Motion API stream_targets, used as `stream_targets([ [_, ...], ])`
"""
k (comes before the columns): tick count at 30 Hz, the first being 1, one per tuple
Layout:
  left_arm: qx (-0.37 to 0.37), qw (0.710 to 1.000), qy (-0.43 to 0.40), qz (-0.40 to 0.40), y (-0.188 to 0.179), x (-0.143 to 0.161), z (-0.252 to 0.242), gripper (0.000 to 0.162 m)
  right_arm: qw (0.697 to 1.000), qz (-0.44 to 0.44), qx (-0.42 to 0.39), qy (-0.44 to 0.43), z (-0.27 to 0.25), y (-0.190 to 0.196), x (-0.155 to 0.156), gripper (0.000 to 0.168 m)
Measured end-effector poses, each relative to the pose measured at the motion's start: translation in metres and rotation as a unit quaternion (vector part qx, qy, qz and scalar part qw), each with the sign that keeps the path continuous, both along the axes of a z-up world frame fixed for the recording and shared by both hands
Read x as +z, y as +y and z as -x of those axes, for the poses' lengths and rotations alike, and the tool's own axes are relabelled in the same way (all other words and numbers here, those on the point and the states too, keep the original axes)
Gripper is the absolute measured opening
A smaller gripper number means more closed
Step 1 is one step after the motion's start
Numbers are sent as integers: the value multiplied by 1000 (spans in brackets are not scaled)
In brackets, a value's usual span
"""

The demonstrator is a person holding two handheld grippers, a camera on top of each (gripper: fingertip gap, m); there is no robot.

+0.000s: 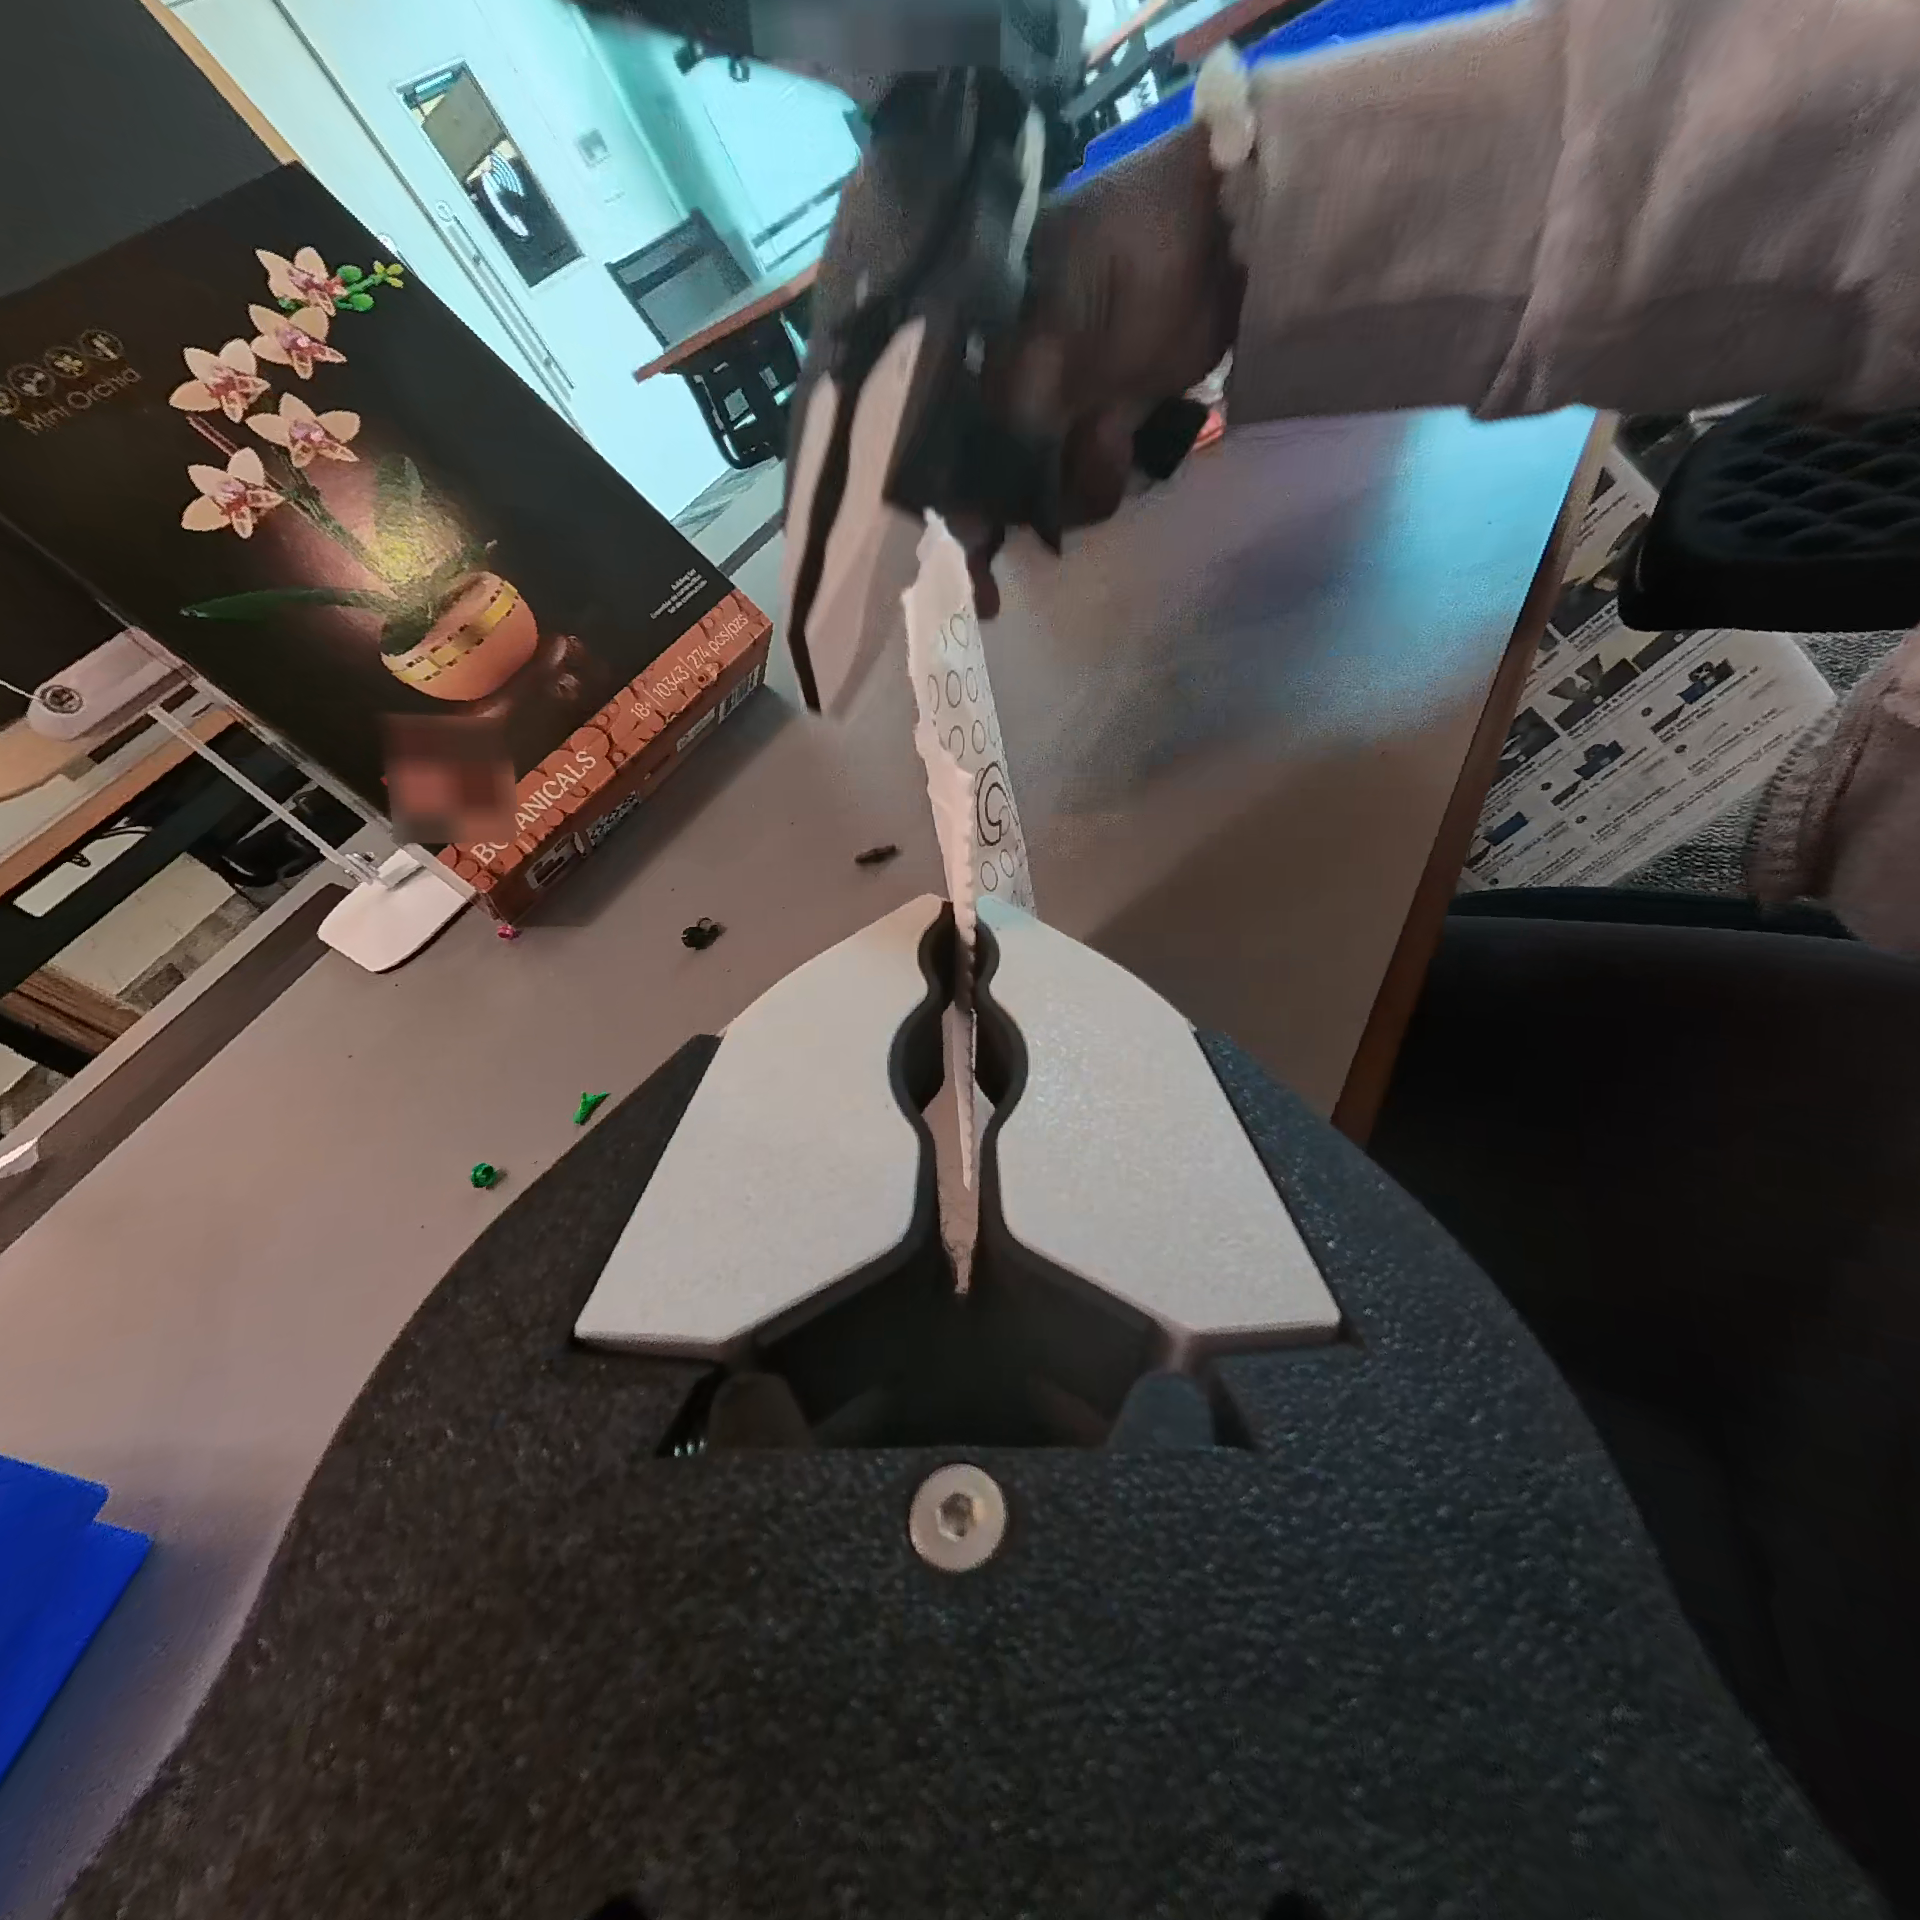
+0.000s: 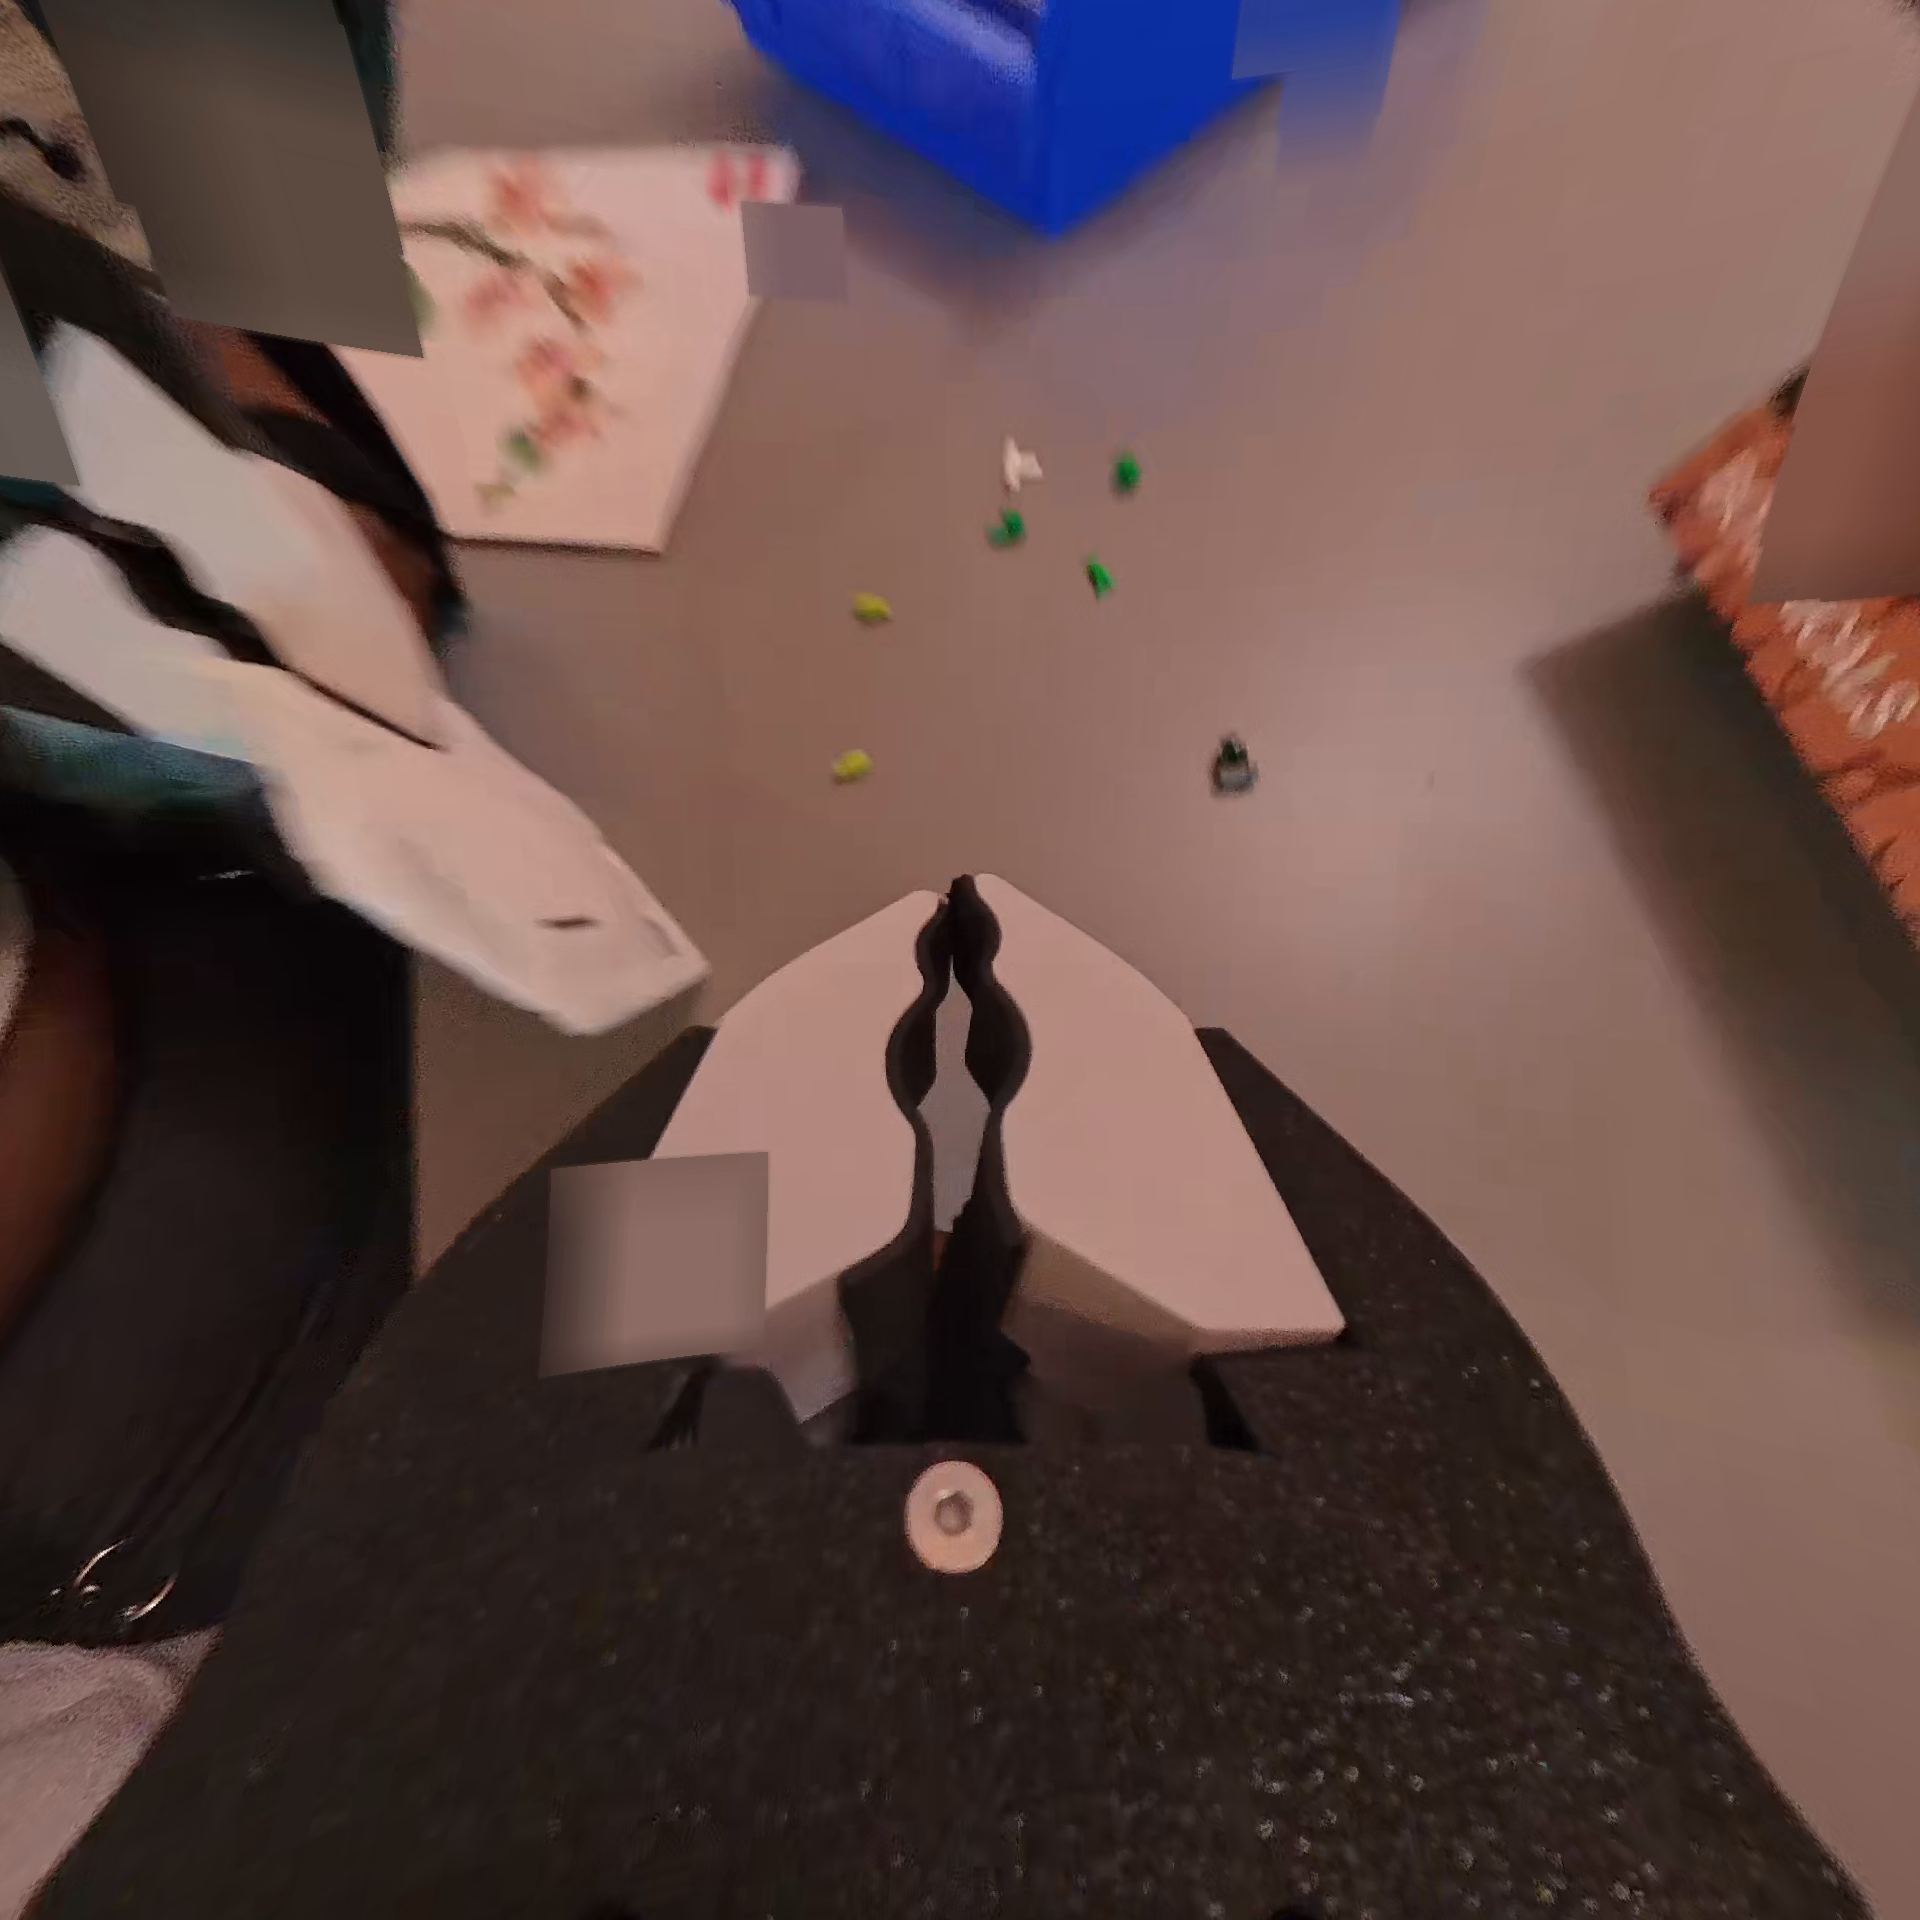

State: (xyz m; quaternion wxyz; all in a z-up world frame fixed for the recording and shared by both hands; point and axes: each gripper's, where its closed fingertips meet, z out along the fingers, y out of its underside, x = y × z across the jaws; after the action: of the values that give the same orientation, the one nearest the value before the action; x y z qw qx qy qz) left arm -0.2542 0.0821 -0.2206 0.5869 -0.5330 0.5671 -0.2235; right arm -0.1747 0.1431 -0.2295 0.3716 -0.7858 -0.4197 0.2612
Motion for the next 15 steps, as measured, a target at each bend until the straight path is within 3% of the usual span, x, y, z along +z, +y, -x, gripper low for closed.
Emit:
stream_targets([
  [4, -2, 1000, 4, 0, -2, -1, -1, 0, 998, -50, 17, -19, 1, -14, 24, 0],
  [10, -8, 1000, 8, -6, -7, -1, -4, 0, 996, 29, -40, -79, -17, 10, -34, 18],
  [15, -11, 1000, 5, -2, -7, -1, -4, 0, 996, 34, -33, -78, -11, 18, -55, 28],
])
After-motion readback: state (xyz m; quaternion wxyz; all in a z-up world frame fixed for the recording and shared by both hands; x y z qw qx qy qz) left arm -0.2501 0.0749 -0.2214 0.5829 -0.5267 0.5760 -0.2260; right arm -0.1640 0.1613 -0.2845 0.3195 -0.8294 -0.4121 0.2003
